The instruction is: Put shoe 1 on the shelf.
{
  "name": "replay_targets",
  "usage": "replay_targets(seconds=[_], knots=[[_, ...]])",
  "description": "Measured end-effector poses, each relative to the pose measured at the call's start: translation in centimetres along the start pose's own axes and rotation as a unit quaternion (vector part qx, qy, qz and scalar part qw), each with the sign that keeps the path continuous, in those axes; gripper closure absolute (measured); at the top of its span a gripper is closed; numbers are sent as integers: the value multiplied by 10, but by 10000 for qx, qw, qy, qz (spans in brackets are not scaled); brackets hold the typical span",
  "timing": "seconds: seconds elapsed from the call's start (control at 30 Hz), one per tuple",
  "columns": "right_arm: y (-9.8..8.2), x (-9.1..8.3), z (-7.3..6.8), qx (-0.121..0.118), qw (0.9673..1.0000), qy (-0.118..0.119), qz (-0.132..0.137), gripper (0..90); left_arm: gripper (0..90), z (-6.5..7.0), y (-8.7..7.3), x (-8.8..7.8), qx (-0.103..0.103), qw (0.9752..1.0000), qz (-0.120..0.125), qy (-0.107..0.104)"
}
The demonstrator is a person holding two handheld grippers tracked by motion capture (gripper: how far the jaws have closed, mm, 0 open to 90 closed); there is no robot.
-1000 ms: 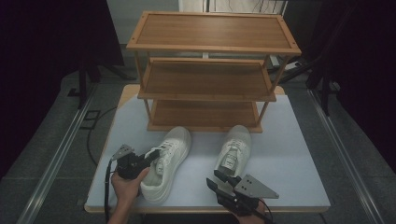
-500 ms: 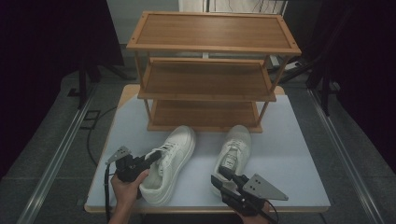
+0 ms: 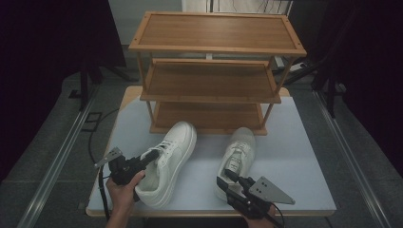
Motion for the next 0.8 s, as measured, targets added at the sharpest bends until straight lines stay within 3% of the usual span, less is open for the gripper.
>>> replay_targets(seconds=[0.37, 0.57, 0.8], knots=[[1, -2, 4, 44, 10000, -49, 30, 606, 819, 8, 11, -14, 96, 9996, 246, -27], [1, -1, 4, 66, 9999, -92, 49, 606, 819, 19, 20, -22, 53, 9986, 450, -271], [2, -2, 5, 82, 9999, -108, 81, 607, 819, 34, 37, -25, 164, 9973, 581, -428]])
Point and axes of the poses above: each handheld gripper's, and its own axes: x roughly forward along the jaws, y roughly out of its top, z roughly to its right, the point moved 1 cm from there along x, roughly forward along the jaws, and after that the axes turned 9 degrees about -z, right-handed, at the moved point
